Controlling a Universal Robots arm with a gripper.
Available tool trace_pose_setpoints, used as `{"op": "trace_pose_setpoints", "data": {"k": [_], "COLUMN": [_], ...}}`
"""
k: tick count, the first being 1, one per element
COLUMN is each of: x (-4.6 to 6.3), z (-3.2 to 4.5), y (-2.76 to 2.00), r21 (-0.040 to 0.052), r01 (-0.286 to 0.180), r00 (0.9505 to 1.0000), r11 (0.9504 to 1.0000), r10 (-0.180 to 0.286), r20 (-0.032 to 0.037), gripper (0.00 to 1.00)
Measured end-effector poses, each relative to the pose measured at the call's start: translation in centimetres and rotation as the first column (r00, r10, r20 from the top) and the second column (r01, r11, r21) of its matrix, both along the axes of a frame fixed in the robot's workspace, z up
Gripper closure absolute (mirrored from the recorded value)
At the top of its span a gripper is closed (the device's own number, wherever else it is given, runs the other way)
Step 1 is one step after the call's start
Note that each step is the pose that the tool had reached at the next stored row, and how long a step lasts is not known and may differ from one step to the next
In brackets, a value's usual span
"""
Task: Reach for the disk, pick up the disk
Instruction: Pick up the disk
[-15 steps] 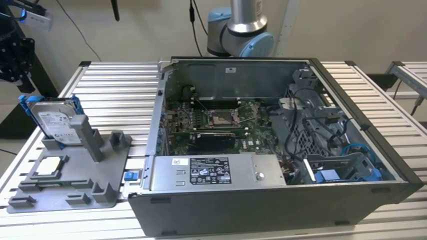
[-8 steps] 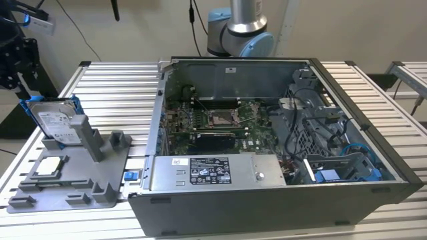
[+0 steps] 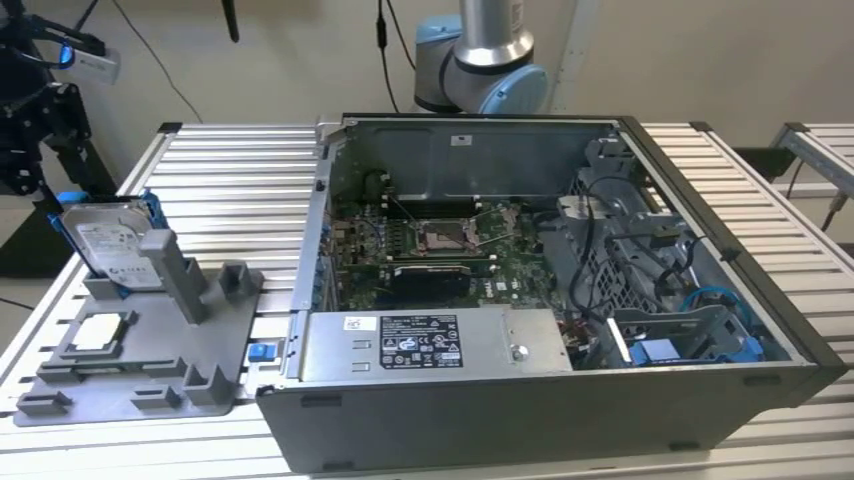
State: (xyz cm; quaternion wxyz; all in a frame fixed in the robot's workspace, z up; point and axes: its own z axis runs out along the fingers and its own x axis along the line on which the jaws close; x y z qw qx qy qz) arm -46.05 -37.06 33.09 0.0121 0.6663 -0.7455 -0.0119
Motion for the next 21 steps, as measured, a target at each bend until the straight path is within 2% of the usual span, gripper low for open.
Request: {"op": "trace_pose_setpoints", "data": {"k": [9,13,21], "x": [0.1,0.1,0.1], "z": [-1.64,-2.36,-3.83], "y": [-0.01,0.00,0.00], "r21": [0.0000,-0.0001,0.0002], "r01": [-0.072,-0.087,-0.090], "r00": [0.9974,0.9962,0.9960], "r11": [0.9974,0.9962,0.9960], "r10": [0.072,0.087,0.090], "r20": [0.0009,0.0028,0.0039], "gripper": [0.00,0.00,0.00]}}
